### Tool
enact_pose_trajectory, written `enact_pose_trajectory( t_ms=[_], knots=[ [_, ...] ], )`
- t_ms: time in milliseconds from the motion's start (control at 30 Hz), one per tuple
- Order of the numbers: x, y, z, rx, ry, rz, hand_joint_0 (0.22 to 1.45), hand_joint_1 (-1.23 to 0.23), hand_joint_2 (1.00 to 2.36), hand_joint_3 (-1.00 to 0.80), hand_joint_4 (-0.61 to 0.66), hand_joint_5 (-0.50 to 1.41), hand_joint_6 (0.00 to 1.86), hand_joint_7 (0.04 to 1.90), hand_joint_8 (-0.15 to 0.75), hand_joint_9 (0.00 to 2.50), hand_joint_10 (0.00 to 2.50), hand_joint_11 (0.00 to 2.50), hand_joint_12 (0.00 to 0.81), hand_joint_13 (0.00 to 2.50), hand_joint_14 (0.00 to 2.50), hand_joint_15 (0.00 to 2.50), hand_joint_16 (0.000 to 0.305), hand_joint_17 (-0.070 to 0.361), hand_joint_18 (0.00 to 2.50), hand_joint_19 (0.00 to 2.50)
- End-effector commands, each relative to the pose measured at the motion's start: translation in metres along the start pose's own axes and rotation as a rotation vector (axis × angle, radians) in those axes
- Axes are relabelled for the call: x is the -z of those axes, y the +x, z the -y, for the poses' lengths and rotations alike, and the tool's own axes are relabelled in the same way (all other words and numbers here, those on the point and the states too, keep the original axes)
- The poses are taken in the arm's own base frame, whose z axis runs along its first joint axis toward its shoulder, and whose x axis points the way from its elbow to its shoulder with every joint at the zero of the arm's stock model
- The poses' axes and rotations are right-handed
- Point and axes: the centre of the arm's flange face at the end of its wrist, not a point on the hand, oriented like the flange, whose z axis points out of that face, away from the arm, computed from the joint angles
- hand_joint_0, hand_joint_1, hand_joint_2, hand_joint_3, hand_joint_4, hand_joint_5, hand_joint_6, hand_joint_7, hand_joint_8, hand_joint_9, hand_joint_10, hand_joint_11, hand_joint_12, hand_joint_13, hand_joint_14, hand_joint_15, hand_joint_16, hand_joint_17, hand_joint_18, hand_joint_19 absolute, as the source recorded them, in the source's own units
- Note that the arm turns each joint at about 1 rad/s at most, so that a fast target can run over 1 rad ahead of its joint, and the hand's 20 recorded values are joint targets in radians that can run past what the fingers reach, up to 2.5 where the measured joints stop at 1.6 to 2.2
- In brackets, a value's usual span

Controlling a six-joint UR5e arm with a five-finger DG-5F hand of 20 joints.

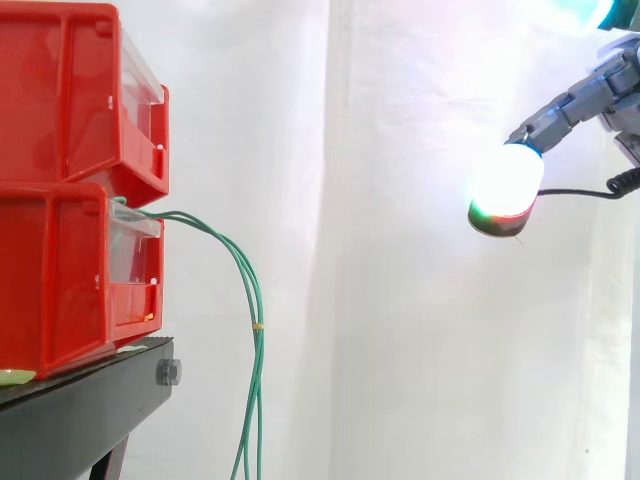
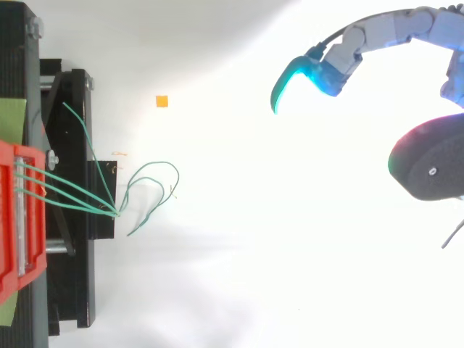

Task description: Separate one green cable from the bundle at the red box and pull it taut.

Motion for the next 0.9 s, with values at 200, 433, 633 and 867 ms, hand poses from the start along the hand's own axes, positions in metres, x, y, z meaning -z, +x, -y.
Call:
enact_pose_trajectory(
  t_ms=[200,433,633,867],
  knots=[
    [-0.001,-0.001,0.001,0.082,-0.001,0.007,0.34,-0.25,1.0,-0.5,0.24,-0.07,0.5,0.72,0.253,2.24,0.03,1.04,0.494,2.08,0.03,0.87,0.09,0.203,2.5,0.31],
    [-0.012,-0.002,-0.001,0.134,-0.043,0.073,0.34,-0.27,1.0,-0.5,0.24,-0.06,0.5,0.72,0.25,2.39,0.03,1.24,0.456,2.23,0.02,1.04,0.088,0.198,2.5,0.38],
    [-0.028,0.005,0.0,0.112,-0.093,0.103,0.34,-0.27,1.0,-0.5,0.24,-0.06,0.5,0.71,0.247,2.4,0.03,1.29,0.46,2.24,0.02,1.04,0.088,0.197,2.5,0.39],
    [-0.056,0.024,0.021,0.125,-0.093,0.102,0.34,-0.27,1.0,-0.5,0.24,-0.06,0.5,0.71,0.246,2.4,0.03,1.28,0.452,2.24,0.02,1.05,0.087,0.197,2.5,0.41]
  ],
)
